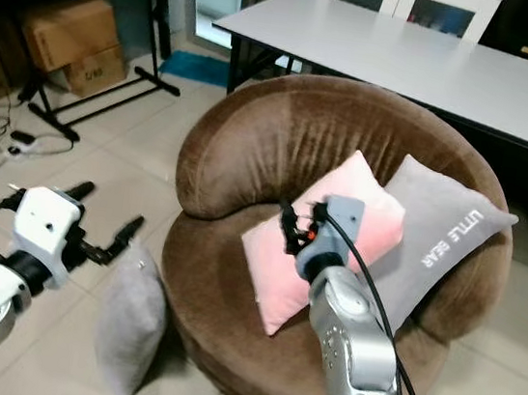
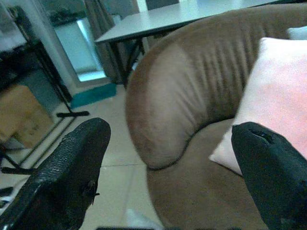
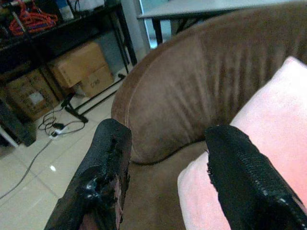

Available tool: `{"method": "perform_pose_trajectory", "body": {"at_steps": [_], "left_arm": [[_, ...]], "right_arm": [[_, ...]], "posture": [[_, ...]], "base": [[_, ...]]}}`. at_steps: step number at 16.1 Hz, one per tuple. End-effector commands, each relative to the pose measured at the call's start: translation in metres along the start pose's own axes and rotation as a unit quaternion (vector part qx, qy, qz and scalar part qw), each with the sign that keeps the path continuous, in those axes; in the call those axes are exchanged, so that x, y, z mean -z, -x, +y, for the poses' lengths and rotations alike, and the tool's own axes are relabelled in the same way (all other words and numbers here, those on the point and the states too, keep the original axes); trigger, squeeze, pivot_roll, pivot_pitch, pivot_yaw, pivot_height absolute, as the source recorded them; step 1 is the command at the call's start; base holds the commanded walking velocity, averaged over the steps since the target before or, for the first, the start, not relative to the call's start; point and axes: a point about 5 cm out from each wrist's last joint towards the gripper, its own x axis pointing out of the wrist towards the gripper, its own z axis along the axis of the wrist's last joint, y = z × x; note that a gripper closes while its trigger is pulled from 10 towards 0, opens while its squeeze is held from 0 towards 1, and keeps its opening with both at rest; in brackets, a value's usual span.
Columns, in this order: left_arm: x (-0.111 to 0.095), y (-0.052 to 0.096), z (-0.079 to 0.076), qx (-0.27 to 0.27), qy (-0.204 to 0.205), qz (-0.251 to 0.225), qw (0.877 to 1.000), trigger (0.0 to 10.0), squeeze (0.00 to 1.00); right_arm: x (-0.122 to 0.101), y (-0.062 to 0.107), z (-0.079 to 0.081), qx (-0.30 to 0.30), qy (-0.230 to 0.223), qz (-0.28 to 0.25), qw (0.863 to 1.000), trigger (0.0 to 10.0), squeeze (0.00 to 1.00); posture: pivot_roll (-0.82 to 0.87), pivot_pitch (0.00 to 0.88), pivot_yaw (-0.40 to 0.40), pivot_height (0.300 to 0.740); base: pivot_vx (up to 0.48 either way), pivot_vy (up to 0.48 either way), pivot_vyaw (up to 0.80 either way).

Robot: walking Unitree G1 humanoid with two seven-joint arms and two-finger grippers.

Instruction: Move the pillow to the sofa from floor

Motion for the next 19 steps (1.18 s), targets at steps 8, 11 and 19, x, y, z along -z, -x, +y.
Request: {"method": "perform_pose_trajectory", "body": {"at_steps": [8,11,19], "left_arm": [[-0.003,0.002,0.0,-0.052,0.007,-0.01,0.999,10.0,0.24],[-0.005,0.003,0.0,-0.071,0.013,-0.011,0.997,10.0,0.24],[-0.005,0.01,0.005,-0.083,0.02,-0.013,0.996,10.0,0.27]], "right_arm": [[0.006,0.003,-0.004,-0.003,0.076,0.047,0.996,10.0,0.0],[0.007,0.003,0.003,-0.027,0.065,0.049,0.996,10.0,0.0],[0.011,0.004,0.009,-0.044,0.059,0.057,0.996,10.0,0.0]], "posture": [[0.03,0.0,-0.024,0.74],[0.04,0.0,-0.033,0.74],[0.06,0.0,-0.041,0.74]], "base": [[0.0,0.375,0.1],[0.0,0.0,0.8],[0.135,0.0,0.8]]}}
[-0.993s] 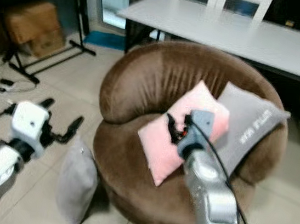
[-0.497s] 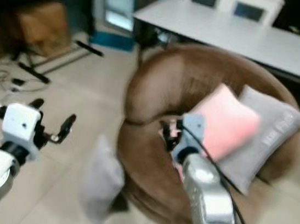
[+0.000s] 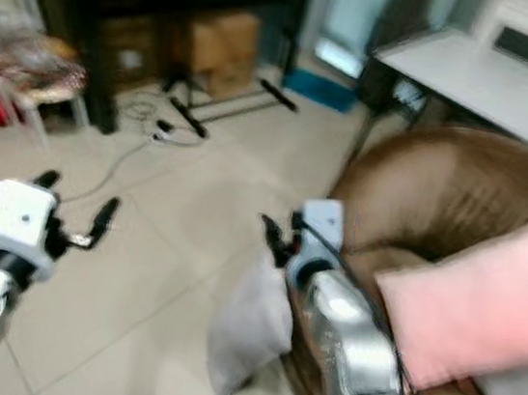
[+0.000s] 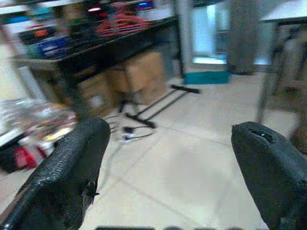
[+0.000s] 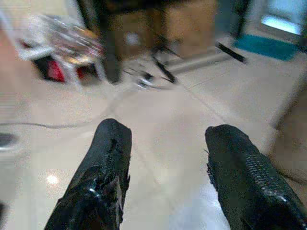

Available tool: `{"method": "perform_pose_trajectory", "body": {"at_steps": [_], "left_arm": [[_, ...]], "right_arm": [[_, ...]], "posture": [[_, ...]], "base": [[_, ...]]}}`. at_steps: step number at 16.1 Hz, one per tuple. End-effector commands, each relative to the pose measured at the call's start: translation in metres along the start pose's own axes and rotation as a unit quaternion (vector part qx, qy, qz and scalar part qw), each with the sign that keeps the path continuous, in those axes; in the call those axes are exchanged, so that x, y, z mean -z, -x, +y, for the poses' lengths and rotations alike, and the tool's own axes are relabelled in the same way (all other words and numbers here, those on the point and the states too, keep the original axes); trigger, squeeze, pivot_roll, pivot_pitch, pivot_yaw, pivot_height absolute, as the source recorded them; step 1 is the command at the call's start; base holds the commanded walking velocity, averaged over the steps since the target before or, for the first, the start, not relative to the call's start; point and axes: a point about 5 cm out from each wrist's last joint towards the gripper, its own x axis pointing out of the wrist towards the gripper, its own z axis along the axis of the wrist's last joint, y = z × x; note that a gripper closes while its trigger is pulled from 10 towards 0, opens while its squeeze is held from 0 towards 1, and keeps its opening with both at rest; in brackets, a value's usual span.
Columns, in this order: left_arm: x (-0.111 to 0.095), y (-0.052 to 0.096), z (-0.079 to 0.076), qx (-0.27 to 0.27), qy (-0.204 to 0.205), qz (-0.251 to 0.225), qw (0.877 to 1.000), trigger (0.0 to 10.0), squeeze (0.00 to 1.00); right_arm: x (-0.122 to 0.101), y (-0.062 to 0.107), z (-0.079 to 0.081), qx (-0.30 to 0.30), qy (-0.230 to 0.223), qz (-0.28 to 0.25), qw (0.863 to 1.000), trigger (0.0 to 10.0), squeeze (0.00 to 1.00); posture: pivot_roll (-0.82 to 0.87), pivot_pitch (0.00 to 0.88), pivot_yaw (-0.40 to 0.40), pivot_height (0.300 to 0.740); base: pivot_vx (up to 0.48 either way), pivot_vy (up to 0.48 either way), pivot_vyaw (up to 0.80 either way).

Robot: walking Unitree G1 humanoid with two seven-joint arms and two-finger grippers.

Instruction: Move the pillow to the sofa from floor

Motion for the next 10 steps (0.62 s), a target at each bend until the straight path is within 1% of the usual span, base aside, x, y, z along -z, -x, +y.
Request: {"method": "perform_pose_trajectory", "body": {"at_steps": [1,3,8,10], "left_arm": [[-0.0019,0.0003,-0.0063,0.012,0.004,-0.003,1.0,10.0,0.27],[-0.0017,0.0007,-0.0058,0.013,0.002,-0.002,1.0,10.0,0.27],[-0.001,0.0019,-0.0039,0.011,-0.001,0.0,1.0,10.0,0.28],[-0.0011,0.0021,-0.0041,0.012,-0.002,0.0,1.0,10.0,0.27]], "right_arm": [[-0.0004,0.0029,-0.0137,0.035,-0.002,0.002,0.999,10.0,0.0],[-0.0002,0.0025,-0.0156,0.04,-0.003,0.003,0.999,10.0,0.0],[0.0004,0.0026,-0.0143,0.039,-0.002,0.002,0.999,10.0,0.0],[-0.0012,0.0014,-0.0113,0.027,0.029,0.003,0.999,10.0,0.0]], "posture": [[0.06,0.0,-0.041,0.74],[0.06,0.0,-0.041,0.74],[0.06,0.0,-0.041,0.74],[0.06,0.0,-0.042,0.74]], "base": [[0.277,0.0,0.0],[0.277,0.0,0.0],[0.283,0.0,0.0],[0.291,0.0,0.0]]}}
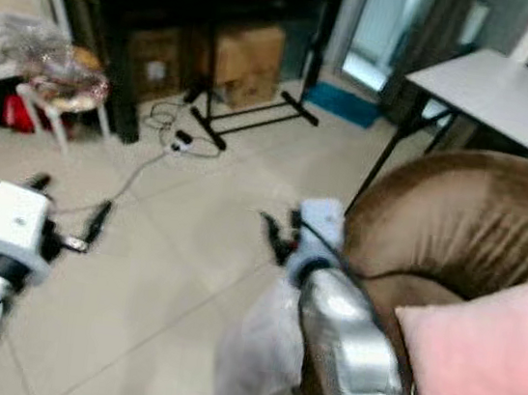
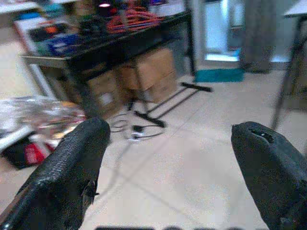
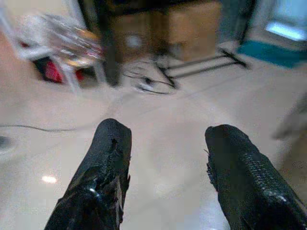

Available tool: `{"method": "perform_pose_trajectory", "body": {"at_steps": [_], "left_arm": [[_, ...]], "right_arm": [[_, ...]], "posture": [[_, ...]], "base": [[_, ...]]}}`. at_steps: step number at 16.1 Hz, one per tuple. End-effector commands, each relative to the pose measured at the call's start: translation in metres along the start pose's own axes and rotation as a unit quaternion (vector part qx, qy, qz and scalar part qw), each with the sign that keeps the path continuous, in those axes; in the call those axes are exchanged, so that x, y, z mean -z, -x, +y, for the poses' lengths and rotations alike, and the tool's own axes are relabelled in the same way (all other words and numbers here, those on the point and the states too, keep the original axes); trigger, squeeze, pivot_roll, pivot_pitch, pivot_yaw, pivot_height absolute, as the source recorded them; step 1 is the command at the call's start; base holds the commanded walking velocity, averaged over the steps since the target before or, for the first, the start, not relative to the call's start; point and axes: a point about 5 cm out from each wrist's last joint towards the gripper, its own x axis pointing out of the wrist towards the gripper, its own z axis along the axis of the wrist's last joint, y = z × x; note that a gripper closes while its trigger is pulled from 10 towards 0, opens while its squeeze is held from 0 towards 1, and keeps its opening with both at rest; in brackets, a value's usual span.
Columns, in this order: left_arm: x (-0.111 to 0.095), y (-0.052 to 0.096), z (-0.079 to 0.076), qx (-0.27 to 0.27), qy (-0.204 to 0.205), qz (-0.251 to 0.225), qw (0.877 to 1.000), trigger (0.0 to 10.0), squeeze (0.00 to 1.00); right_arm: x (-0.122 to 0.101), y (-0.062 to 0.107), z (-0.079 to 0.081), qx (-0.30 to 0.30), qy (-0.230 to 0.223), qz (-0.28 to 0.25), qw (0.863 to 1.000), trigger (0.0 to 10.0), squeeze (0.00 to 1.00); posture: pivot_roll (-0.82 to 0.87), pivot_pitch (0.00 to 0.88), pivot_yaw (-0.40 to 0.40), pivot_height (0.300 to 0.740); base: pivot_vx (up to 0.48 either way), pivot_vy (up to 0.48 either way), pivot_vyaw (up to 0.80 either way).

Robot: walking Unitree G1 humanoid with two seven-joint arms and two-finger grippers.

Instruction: Move the pillow to the sofa from floor

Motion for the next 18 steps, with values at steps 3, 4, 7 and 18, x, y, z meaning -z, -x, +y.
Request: {"method": "perform_pose_trajectory", "body": {"at_steps": [3,4,7,18], "left_arm": [[-0.004,0.0,0.005,-0.004,-0.009,-0.006,1.0,10.0,0.27],[-0.004,0.0,0.006,-0.004,-0.01,-0.006,1.0,10.0,0.27],[-0.003,-0.002,0.006,-0.003,-0.012,-0.006,1.0,10.0,0.27],[-0.002,-0.006,0.004,-0.001,-0.028,-0.011,1.0,10.0,0.25]], "right_arm": [[-0.005,-0.003,0.004,0.003,-0.011,-0.009,1.0,10.0,0.0],[-0.004,-0.003,0.002,0.011,-0.016,-0.01,1.0,10.0,0.0],[-0.005,-0.002,-0.003,0.025,-0.017,-0.014,0.999,10.0,0.0],[-0.003,-0.001,-0.006,0.028,-0.052,-0.017,0.998,10.0,0.0]], "posture": [[0.06,0.0,-0.042,0.74],[0.06,0.0,-0.042,0.74],[0.06,0.0,-0.037,0.74],[0.05,0.0,-0.033,0.635]], "base": [[0.29,0.0,0.0],[0.292,0.0,0.0],[0.291,0.0,0.0],[0.049,0.0,0.0]]}}
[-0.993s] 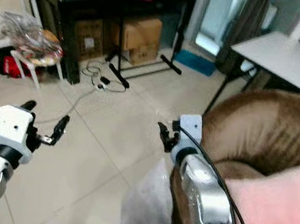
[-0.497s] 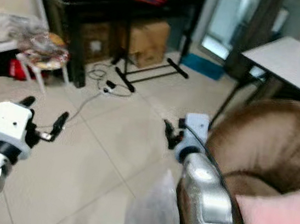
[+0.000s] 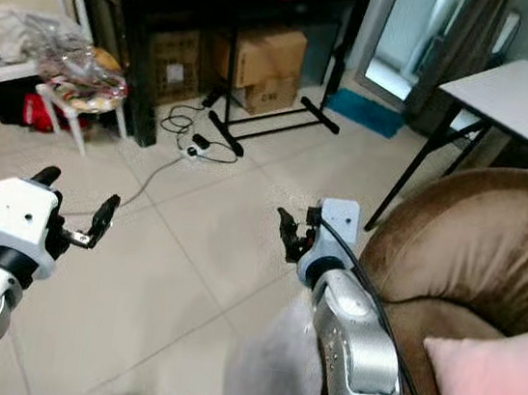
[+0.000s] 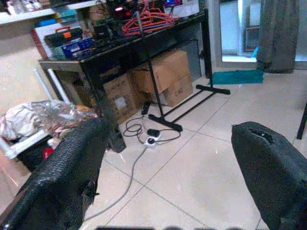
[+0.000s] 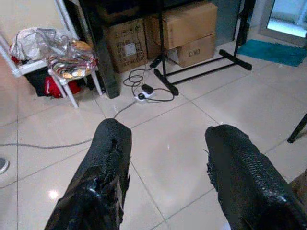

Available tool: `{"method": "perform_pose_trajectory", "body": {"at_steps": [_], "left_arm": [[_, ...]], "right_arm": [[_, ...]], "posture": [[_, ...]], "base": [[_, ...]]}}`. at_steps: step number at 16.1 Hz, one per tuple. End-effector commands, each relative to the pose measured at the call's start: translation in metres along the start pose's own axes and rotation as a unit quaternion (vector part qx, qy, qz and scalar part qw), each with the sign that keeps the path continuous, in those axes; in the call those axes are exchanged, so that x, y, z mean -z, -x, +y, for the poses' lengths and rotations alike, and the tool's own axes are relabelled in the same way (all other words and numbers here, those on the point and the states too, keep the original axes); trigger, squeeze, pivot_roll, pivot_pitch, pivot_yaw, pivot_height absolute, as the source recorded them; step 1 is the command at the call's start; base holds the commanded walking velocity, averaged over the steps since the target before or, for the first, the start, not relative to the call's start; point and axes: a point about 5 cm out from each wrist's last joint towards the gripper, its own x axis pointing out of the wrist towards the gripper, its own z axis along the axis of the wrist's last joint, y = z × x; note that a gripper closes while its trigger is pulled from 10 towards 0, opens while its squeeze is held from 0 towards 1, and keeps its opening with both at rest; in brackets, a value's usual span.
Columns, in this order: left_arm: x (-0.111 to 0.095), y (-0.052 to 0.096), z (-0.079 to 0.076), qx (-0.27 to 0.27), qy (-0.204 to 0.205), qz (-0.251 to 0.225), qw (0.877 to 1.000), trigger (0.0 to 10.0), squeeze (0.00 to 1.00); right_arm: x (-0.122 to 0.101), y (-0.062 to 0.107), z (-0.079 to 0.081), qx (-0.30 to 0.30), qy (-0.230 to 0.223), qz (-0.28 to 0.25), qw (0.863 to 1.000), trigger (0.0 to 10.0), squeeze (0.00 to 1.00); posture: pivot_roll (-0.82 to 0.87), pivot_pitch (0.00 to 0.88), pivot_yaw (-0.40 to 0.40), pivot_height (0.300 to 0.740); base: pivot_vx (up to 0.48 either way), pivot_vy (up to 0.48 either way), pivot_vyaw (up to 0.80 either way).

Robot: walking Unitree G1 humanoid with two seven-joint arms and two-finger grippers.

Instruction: Move the pillow to the sofa from floor

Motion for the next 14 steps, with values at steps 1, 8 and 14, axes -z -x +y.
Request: {"method": "perform_pose_trajectory", "body": {"at_steps": [1,8,14], "left_arm": [[0.0019,0.0003,-0.002,0.007,-0.004,0.004,1.0,10.0,0.25],[0.0037,0.0012,-0.0039,0.003,0.002,0.004,1.0,10.0,0.26],[0.0057,0.002,0.0004,-0.01,0.014,0.003,1.0,10.0,0.28]], "right_arm": [[0.0018,0.0013,-0.0026,0.003,0.0,0.004,1.0,10.0,0.0],[0.0054,0.0007,-0.003,0.003,0.005,0.011,1.0,10.0,0.0],[0.0071,-0.0004,-0.0036,0.005,0.02,0.014,1.0,10.0,0.0]], "posture": [[0.05,0.0,-0.033,0.625],[0.05,0.0,-0.033,0.551],[0.05,0.0,-0.04,0.546]], "base": [[0.0,0.0,0.0],[0.0,0.0,0.0],[0.089,0.0,0.0]]}}
